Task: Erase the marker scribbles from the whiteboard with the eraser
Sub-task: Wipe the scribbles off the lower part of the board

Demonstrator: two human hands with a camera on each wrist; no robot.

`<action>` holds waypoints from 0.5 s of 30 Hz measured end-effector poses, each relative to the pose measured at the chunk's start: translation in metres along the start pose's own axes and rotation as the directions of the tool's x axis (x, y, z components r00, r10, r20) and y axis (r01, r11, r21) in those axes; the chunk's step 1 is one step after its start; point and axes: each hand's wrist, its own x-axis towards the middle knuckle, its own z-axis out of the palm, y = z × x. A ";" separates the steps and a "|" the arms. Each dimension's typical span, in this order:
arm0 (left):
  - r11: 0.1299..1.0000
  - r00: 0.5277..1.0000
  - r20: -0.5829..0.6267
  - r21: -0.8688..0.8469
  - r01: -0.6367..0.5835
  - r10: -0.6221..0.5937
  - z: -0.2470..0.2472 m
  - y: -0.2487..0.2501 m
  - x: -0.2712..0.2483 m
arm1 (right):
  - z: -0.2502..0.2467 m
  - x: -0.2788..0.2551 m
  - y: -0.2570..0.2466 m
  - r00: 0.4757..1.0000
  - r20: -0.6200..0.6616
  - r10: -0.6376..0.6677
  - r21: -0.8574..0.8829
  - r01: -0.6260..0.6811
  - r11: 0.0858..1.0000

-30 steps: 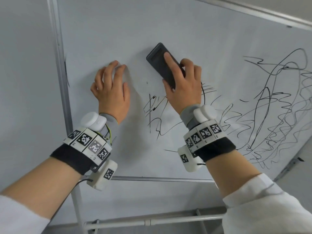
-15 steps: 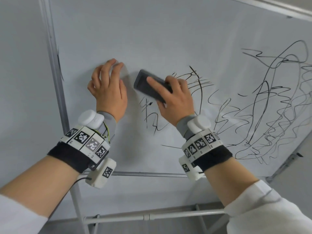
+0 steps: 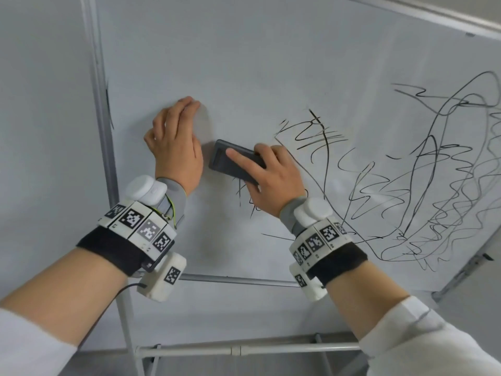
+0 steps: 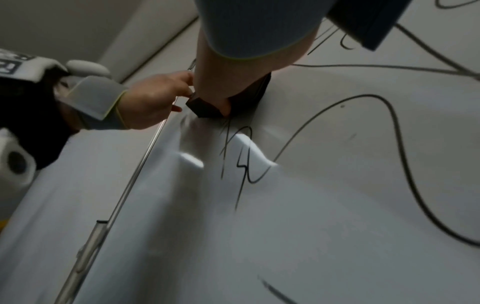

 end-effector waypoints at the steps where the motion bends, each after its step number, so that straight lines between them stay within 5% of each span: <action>1: 1.000 1.000 0.000 0.002 -0.005 0.005 0.000 0.000 0.001 | -0.003 0.004 0.002 1.000 -0.011 0.006 -0.006 -0.006 1.000; 8: 1.000 0.999 -0.033 0.014 -0.004 0.004 0.005 0.008 -0.002 | -0.019 0.035 0.015 0.980 -0.170 0.103 -0.029 -0.109 0.994; 15: 0.999 0.999 0.023 0.031 -0.025 0.024 0.007 0.009 -0.012 | 0.014 -0.029 0.004 0.999 -0.034 -0.029 -0.014 0.028 0.999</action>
